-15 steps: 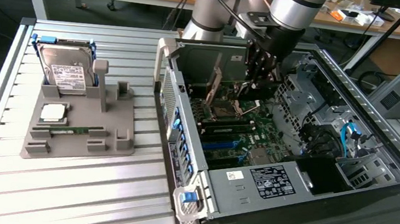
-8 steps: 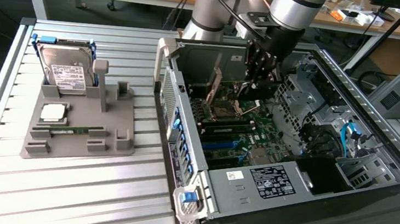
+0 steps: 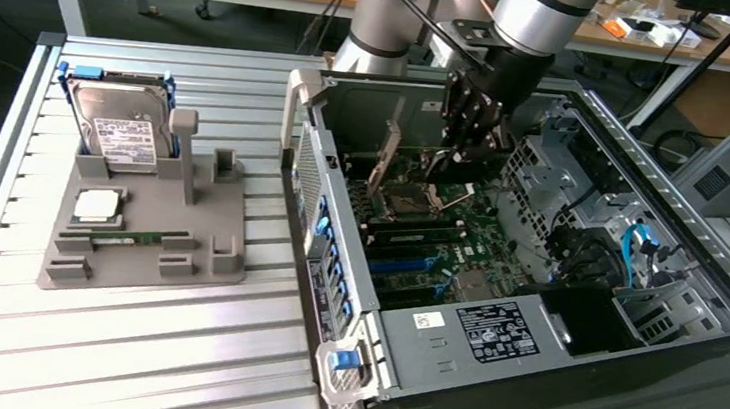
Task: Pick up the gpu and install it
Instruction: 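Insert the gpu into the slot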
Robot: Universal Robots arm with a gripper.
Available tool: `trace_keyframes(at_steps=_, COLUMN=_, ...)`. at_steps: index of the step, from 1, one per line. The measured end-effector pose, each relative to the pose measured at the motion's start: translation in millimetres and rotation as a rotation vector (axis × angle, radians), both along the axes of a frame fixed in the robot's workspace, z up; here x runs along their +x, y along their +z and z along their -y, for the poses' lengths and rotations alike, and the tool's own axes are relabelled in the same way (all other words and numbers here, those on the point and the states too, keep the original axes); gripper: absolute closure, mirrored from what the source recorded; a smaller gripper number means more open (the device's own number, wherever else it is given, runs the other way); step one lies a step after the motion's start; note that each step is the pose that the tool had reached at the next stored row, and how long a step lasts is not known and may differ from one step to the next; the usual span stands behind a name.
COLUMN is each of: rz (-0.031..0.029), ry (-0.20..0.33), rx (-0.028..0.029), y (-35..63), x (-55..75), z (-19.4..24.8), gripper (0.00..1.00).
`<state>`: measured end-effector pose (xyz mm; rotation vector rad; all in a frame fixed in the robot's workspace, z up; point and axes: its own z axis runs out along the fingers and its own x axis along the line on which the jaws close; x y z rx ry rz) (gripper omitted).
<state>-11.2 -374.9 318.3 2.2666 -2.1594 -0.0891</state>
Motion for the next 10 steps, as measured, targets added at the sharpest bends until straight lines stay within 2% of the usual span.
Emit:
trace_keyframes(at_steps=4, rz=0.0001, ry=0.000, rx=0.0003, y=-0.1, x=0.0, z=0.3, gripper=0.73)
trace_keyframes(at_steps=10, rz=0.0000, ry=0.000, rx=0.0000, y=0.0, x=0.0, z=3.5, gripper=0.73)
